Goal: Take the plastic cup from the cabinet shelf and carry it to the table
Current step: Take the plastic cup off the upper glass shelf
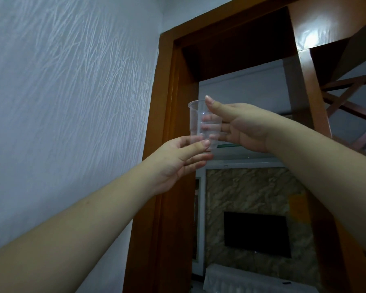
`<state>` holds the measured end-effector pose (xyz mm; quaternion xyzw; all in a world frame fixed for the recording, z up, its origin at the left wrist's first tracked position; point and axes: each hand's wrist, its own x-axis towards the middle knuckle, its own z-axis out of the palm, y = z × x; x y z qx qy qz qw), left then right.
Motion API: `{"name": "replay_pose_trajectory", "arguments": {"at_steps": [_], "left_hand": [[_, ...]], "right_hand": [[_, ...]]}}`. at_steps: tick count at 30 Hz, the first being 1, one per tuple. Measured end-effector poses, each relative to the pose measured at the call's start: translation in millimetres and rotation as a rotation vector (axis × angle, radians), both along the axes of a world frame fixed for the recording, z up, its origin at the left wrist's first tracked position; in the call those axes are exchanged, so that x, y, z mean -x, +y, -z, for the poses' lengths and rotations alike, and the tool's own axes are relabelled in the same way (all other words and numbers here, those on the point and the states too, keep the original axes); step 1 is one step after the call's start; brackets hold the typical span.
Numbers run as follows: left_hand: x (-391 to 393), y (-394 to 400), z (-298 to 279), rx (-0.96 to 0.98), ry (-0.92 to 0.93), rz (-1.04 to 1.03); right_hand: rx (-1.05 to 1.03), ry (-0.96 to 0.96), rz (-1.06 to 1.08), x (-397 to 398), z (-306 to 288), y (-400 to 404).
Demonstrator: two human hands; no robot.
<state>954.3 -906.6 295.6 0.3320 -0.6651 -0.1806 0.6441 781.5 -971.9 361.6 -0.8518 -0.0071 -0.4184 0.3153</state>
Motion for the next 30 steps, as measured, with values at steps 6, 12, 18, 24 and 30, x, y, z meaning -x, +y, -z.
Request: {"name": "replay_pose_trajectory", "arguments": {"at_steps": [6,12,18,24,30], "left_hand": [[-5,5,30,-0.032,0.084,0.1],[0,-4,73,-0.083,0.188,0.241],[36,-24,115,-0.092,0.349,0.413],[96,-26,146,-0.128,0.536,0.533],[164,-7,180,-0.179,0.603,0.505]], "right_hand": [[-0.066,0.033,0.0,-2,22,8],[-0.162,0.077,0.045,8,53,8],[-0.202,0.063,0.105,37,89,3],[-0.199,0.067,0.148,87,112,7],[-0.259,0.022,0.167,147,155,17]]}}
